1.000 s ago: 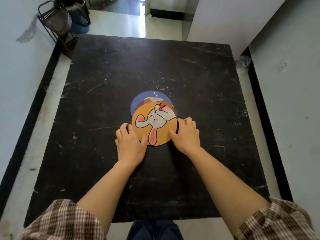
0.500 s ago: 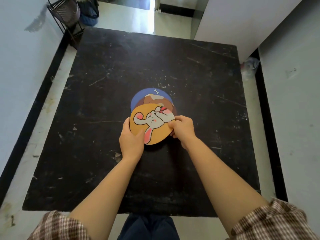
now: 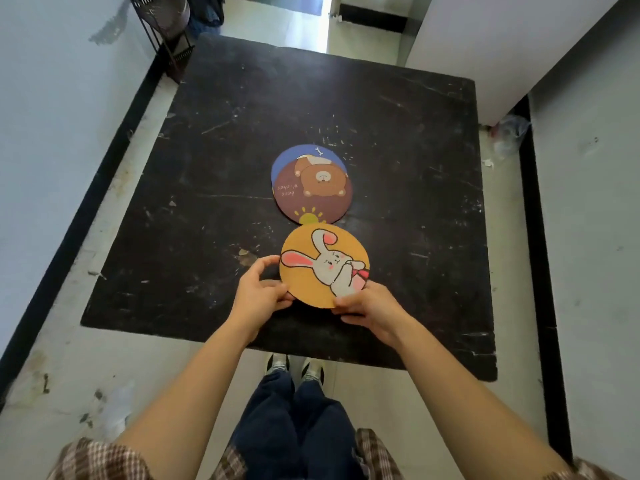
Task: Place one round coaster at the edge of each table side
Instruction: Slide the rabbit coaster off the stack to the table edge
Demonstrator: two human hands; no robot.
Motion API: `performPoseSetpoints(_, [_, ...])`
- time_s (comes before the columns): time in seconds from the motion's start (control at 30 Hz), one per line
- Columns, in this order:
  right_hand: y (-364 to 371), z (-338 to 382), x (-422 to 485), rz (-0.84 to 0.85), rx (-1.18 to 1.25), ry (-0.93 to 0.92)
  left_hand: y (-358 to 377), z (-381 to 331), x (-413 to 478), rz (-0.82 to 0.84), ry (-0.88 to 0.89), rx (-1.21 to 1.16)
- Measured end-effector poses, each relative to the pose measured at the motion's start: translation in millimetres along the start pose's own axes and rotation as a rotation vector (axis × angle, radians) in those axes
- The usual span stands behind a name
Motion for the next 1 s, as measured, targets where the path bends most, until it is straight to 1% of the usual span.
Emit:
performPoseSetpoints(0.03, [-5.1, -3.8, -1.6, -0.026, -0.016, 0.002, -4.1, 1.6, -1.8, 0.012, 0.018, 0.049])
performPoseSetpoints(0.13, [-20.8, -11.4, -0.7, -0.178, 0.08, -0.011, -13.0, 4.6, -5.6, 0.087, 0.041, 0.193])
performPoseSetpoints(0.17, [-23.9, -12.8, -0.5, -0.22, 0.072, -0.018, -15.0, 5.3, -5.7, 0.117, 0.051, 0.246])
performPoseSetpoints(0.23, [-25.3, -18.0, -0.1, -0.257, -0.041, -0.028, -18.5, 6.5, -4.5, 0.145, 0.072, 0.334])
performPoseSetpoints(0.3, [-21.9, -24.8, -1.4, -0.267, -0.17, -0.038, -23.0, 8.4, -1.8, 0.102, 0.094, 0.408])
performPoseSetpoints(0.37, [-18.8, -30.8, -3.1, -0.289, -0.248, -0.056, -28.2, 11.5, -0.4, 0.012, 0.112, 0.461])
performPoseSetpoints(0.5, [-14.8, -35.0, -5.1, -0.321, -0.315, -0.082, -34.4, 18.3, -2.6, -0.109, 0.125, 0.441])
performPoseSetpoints(0.63, [-12.4, -36.5, -5.8, -0.37, -0.296, -0.092, -39.3, 20.6, -2.5, -0.194, 0.154, 0.42])
performPoseSetpoints(0.8, [-9.8, -39.2, -5.2, -0.443, -0.306, -0.1, -38.2, 19.9, 0.5, -0.225, 0.207, 0.411])
performPoseSetpoints(1.0, [-7.6, -42.1, -5.1, -0.482, -0.358, -0.086, -38.1, 22.8, 1.8, -0.238, 0.246, 0.444])
Point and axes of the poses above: each hand's wrist, its own x-axis towards the middle knuckle, its own y-axis out of the palm, z = x × y, the point moved 5 cm from there along x, towards the middle knuckle, and after that the axes turned 2 degrees about -y, right-handed, at the moved point
